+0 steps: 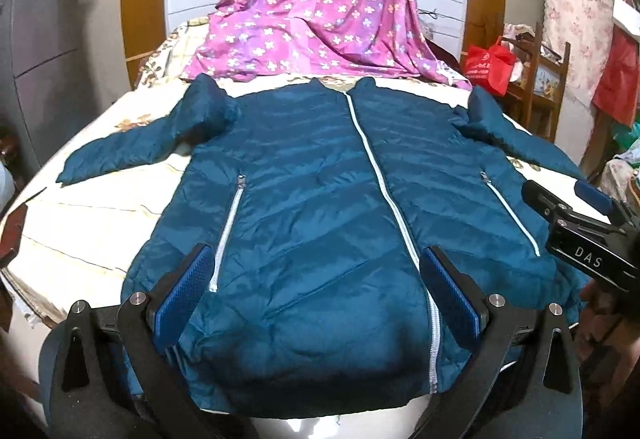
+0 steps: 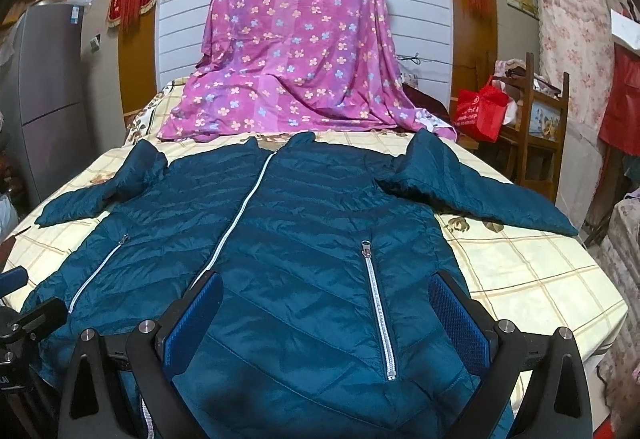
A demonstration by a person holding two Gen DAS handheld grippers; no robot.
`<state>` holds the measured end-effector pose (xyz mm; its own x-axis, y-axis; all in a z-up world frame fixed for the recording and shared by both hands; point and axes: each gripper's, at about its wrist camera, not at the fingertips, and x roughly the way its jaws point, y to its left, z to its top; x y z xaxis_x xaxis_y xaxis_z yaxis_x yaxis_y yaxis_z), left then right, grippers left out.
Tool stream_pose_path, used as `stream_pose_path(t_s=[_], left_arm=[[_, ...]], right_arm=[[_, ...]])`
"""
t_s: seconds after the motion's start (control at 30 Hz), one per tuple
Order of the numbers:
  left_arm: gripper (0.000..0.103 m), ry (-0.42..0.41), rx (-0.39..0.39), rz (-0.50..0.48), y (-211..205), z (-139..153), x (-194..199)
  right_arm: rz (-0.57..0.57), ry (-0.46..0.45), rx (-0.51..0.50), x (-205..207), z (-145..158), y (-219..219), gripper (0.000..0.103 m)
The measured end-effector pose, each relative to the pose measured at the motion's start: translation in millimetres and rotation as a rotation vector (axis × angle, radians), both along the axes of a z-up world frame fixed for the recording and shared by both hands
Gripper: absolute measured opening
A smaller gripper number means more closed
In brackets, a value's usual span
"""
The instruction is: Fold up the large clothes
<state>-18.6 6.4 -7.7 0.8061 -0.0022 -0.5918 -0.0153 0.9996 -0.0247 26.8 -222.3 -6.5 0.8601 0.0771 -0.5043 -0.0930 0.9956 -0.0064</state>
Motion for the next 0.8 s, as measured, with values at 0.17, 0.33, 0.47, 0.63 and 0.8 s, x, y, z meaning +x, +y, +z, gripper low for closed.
stream_pose_path(t_s=[0.17,0.33,0.47,0.63,0.8], left_arm=[[0.103,0.004,-0.026,-0.016,0.7,0.2,-0.7],[0.103,0.058,-0.031,-0.047,-4.5,-4.8,2.1],[0.103,0.064,-0.024,-0.048,-5.9,-5.8,1.5],[0.103,0.074,-0.027,-0.034,-3.2,-7.0,3.3],[0.103,0.088,-0.044,-0.016,2.4,-8.2,4.6]], right_arm=[[-0.004,0.006,-0.005,0.9,-1.2,-1.4,0.102],[-0.004,0.006,-0.004,1.3,-0.8,-1.9,0.102],[-0.004,0.006,-0.005,1.4,-0.3,-1.9,0.102],[-0.006,0.005,-0.003,0.6,-0.7,-4.8,0.102],[-0.007,0.005,-0.007,1.2,-0.3,-3.5,0.102]])
